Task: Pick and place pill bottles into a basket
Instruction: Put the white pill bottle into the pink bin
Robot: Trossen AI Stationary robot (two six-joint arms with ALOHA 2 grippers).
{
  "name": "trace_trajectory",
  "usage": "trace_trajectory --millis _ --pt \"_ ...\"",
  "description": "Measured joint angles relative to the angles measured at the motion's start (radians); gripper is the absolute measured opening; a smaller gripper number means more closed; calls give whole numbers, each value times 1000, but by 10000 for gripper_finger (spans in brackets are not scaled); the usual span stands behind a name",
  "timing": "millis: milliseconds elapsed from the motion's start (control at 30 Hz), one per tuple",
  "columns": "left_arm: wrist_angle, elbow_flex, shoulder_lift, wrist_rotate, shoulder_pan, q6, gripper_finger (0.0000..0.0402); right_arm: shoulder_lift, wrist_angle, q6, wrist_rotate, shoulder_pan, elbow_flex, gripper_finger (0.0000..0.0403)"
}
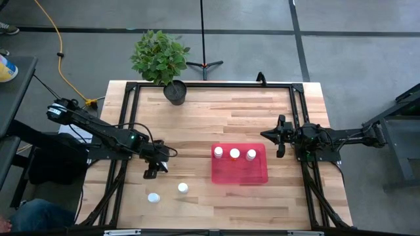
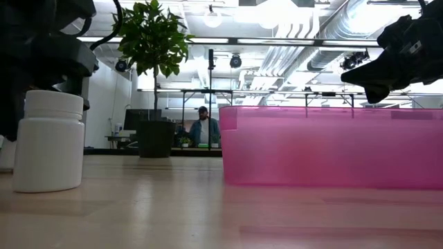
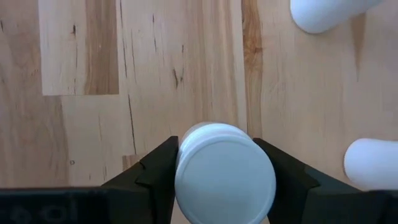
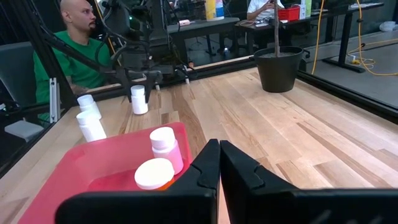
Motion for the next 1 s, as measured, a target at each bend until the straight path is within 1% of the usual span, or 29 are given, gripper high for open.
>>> trace_trajectory --millis 133,233,733,1000 --pt "29 1 0 0 0 -7 216 0 0 0 0 0 0 3" --pt "17 18 0 -8 0 -10 217 0 0 0 0 0 0 3" --pt "32 111 0 -114 0 -34 216 0 0 0 -1 0 0 3" --pt "172 114 0 -195 0 -54 214 0 -5 0 -36 0 0 2"
